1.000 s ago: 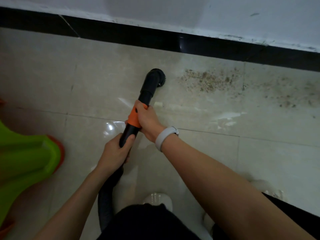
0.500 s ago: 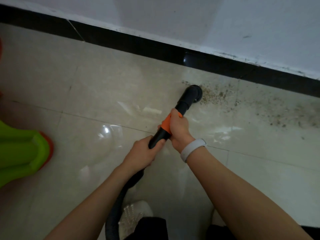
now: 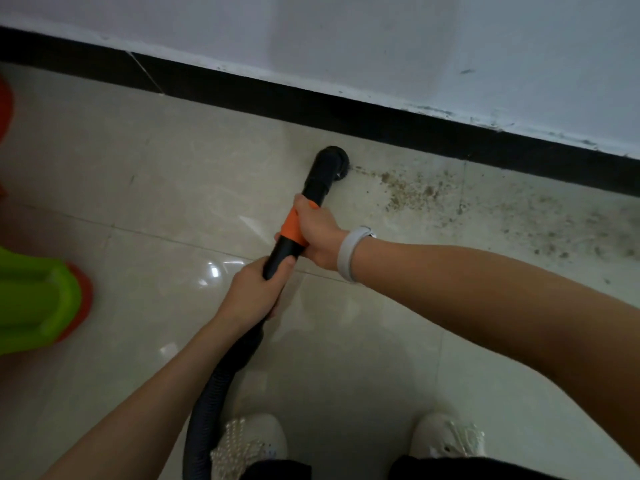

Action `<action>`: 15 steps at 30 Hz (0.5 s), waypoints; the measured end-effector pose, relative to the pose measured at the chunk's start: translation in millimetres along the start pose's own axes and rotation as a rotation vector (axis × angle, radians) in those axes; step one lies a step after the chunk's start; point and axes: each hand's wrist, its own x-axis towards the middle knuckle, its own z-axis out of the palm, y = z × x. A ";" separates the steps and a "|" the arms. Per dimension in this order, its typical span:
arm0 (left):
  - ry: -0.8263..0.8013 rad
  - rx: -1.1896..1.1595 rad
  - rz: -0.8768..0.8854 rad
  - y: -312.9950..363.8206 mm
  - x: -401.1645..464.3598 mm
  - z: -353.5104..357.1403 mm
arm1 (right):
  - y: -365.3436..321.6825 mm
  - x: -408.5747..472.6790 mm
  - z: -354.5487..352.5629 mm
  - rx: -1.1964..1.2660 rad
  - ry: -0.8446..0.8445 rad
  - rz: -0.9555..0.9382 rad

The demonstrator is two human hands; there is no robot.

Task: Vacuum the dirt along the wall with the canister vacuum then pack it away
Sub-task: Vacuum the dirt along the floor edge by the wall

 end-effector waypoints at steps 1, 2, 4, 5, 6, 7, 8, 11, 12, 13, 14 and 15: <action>-0.027 0.004 0.003 2.5 -1.0 7.4 | 0.8 -1.3 -11.5 0.023 0.019 -0.004; -0.054 0.006 0.010 5.0 -1.7 14.4 | 1.7 -2.6 -22.3 0.047 0.037 -0.011; -0.104 0.006 0.029 9.9 -2.4 26.9 | 3.6 -4.3 -41.8 0.076 0.072 -0.023; -0.124 0.012 0.036 12.3 -2.4 32.3 | 4.4 -4.9 -49.7 0.080 0.091 -0.024; -0.141 0.020 0.041 14.6 -2.2 37.0 | 4.7 -5.3 -56.2 0.083 0.111 -0.026; -0.159 0.022 0.045 16.7 -1.9 41.1 | 4.9 -5.5 -61.7 0.092 0.132 -0.031; -0.178 0.018 0.050 18.7 -1.7 44.3 | 5.0 -5.4 -66.1 0.108 0.152 -0.040; -0.195 0.037 0.073 21.2 -4.2 45.1 | 6.1 -7.6 -72.7 0.140 0.176 -0.054; -0.185 0.055 0.080 20.4 -6.0 42.6 | 6.6 -9.2 -71.9 0.147 0.164 -0.051; -0.168 0.073 0.085 18.5 -8.5 38.6 | 7.3 -11.3 -69.3 0.158 0.143 -0.042; -0.148 0.086 0.087 15.9 -11.2 33.1 | 7.8 -13.9 -64.3 0.172 0.115 -0.027; -0.126 0.089 0.087 12.5 -13.9 26.3 | 8.2 -16.7 -57.8 0.182 0.084 -0.013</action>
